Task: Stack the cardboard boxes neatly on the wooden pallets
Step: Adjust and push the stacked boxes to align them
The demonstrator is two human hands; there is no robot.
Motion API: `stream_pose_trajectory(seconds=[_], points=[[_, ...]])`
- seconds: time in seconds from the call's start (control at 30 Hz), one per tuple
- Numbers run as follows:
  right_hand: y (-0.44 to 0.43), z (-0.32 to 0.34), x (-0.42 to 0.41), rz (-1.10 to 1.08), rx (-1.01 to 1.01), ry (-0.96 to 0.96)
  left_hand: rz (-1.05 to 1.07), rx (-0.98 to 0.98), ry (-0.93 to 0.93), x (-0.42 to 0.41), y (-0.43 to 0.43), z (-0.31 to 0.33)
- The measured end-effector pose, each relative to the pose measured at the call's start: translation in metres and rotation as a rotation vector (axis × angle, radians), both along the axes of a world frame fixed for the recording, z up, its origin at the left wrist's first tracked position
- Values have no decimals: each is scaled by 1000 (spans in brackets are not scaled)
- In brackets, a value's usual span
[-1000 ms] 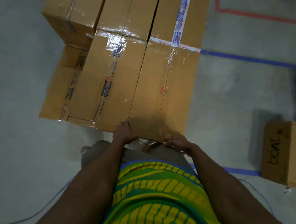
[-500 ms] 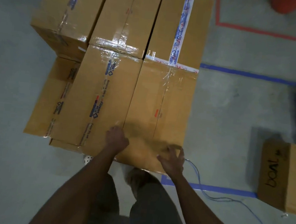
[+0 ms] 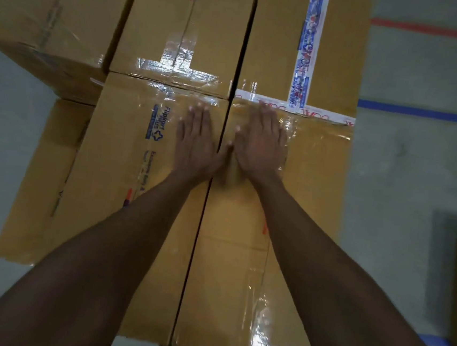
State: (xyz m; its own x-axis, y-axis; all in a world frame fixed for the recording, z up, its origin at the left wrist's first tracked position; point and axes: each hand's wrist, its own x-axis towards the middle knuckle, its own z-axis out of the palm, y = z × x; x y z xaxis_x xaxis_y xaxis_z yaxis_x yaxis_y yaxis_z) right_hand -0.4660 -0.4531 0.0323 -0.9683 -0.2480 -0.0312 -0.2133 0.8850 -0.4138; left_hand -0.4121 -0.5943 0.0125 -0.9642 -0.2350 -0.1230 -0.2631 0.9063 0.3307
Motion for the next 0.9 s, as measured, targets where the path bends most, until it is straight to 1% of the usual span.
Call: stream_pose_trajectory(seconds=[0.1, 0.2, 0.27, 0.47, 0.77, 0.9], points=[[-16, -25, -30, -42, 49, 108, -46, -22, 78, -33, -11, -19], [-26, -48, -28, -28, 112, 146, -99, -99, 132, -45, -14, -36], [-28, -55, -27, -32, 119, 161, -113, -112, 158, -46, -13, -44], [-30, -54, -29, -21, 132, 178, -202, -58, 220, -49, -14, -41], [-31, -53, -32, -48, 154, 166, -194, -64, 217, -50, -13, -39], [-37, -49, -38, -81, 104, 145, -196, -47, 210, -49, -14, -39]])
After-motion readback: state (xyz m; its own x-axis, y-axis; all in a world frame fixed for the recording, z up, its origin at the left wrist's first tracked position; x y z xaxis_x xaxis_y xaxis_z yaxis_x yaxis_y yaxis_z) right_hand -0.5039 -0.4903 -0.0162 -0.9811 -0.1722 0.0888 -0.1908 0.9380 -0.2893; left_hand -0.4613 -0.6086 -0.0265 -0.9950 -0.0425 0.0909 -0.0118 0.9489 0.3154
